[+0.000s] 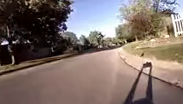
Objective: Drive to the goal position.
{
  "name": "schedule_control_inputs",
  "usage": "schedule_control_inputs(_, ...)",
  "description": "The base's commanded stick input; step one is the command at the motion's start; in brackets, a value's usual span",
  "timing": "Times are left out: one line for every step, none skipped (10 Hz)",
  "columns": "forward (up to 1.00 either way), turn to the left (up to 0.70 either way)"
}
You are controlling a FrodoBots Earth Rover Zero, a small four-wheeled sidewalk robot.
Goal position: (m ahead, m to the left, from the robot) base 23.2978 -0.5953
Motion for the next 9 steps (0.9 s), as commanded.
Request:
schedule_control_inputs(1.0, -0.3)
schedule_control_inputs(1.0, -0.36)
schedule_control_inputs(1.0, -0.29)
schedule_control_inputs(1.0, -0.07)
schedule_control_inputs(1.0, 0.0)
schedule_control_inputs(1.0, 0.0)
schedule_control_inputs(1.0, 0.0)
schedule_control_inputs(1.0, 0.0)
schedule_control_inputs(1.0, 0.0)
